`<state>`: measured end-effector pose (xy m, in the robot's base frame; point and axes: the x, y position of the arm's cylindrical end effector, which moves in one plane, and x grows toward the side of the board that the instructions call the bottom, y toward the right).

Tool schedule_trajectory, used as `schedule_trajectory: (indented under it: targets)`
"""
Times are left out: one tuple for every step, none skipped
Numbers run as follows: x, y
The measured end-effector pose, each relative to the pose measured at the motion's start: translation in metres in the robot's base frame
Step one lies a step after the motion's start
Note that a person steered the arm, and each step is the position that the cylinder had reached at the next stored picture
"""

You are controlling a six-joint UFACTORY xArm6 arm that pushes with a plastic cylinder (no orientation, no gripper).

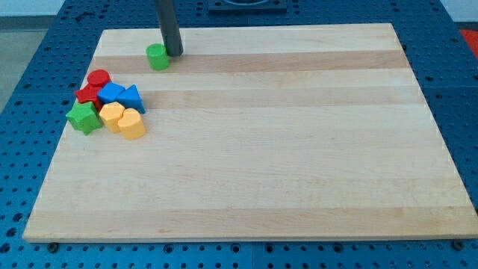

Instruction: Slide the green circle closer to the red circle

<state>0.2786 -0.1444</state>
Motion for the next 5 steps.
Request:
schedule_trajectory:
  targets:
    - [0.035, -0.003]
    - [0.027, -0.003]
    - [-0.013, -0.003]
    - [-0.049, -0.012]
    - [-0.045, -0.030]
